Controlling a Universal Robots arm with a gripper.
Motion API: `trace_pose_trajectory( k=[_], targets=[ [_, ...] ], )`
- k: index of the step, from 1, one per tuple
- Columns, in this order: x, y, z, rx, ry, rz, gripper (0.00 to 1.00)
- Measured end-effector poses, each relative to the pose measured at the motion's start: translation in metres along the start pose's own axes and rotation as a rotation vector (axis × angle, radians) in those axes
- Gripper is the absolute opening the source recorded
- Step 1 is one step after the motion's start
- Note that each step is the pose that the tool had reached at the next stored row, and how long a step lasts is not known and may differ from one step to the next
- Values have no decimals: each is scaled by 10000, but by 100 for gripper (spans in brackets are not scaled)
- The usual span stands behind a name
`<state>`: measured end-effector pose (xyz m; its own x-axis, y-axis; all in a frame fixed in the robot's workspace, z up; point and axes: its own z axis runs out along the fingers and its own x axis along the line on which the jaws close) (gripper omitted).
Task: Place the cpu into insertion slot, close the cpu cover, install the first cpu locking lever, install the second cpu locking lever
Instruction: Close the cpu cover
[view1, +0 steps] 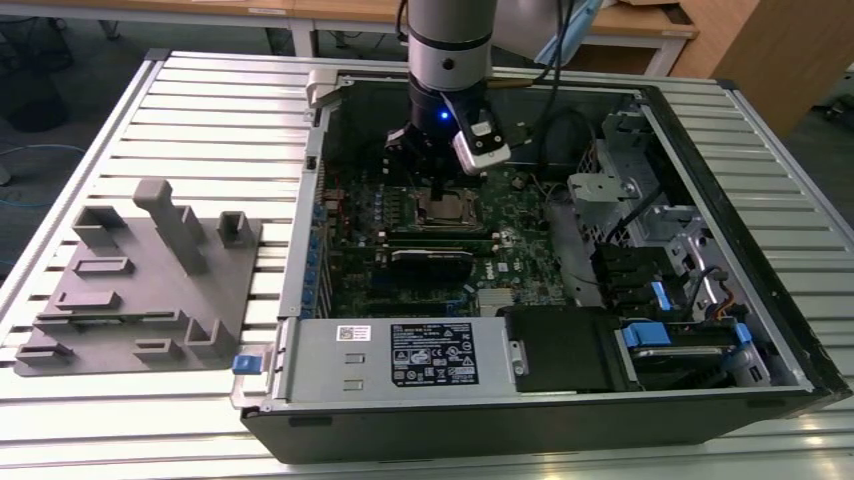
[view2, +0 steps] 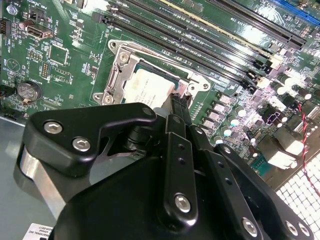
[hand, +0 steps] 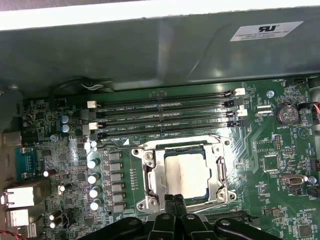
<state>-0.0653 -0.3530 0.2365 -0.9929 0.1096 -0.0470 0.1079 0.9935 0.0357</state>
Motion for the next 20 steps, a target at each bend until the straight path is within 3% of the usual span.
trace_pose_trajectory(
  k=[6,12,20],
  targets=[
    [3,0,1,-1,-1,0,10],
    [52,-6,16,0,0,0,10],
    [79,-13,146,4,-1,0,10]
  ],
)
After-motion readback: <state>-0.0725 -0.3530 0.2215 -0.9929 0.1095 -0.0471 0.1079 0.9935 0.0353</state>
